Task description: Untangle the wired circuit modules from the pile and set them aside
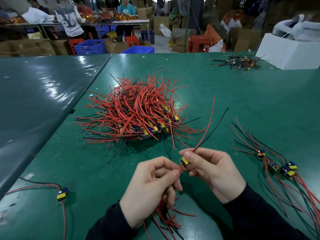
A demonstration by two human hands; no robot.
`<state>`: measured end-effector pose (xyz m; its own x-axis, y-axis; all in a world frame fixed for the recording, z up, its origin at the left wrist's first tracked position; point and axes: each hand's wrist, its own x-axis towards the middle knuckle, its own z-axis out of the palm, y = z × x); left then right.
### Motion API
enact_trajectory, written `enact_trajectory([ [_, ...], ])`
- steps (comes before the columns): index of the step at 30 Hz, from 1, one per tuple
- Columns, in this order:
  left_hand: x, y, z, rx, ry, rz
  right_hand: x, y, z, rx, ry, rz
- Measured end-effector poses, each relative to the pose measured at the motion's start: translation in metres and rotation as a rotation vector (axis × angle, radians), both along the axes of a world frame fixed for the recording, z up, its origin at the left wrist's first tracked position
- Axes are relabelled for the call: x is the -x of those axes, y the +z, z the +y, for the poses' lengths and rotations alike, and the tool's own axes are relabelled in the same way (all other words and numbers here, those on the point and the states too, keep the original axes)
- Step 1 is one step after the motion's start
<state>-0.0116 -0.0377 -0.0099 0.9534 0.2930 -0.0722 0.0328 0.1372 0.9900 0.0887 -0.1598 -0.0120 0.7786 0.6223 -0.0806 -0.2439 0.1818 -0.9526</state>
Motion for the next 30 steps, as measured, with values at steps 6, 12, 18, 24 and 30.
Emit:
enact_trajectory([
  [6, -0.001, -0.004, -0.003, -0.184, 0.058, -0.019, 0.002, -0.004, 0.000, -0.017, 0.013, -0.114],
  [12, -0.002, -0.004, 0.001, -0.149, 0.103, -0.108, 0.002, -0.008, -0.001, 0.063, 0.176, -0.276],
  [18, -0.003, -0.006, 0.007, -0.244, 0.046, -0.141, 0.004, -0.014, 0.003, 0.002, 0.003, -0.344],
  [24, -0.002, -0.008, 0.006, -0.404, 0.074, -0.167, 0.000, -0.017, 0.004, 0.036, -0.043, -0.181],
  [30, -0.002, -0.009, 0.002, -0.528, 0.090, -0.169, -0.001, -0.020, 0.004, 0.019, 0.029, -0.057],
])
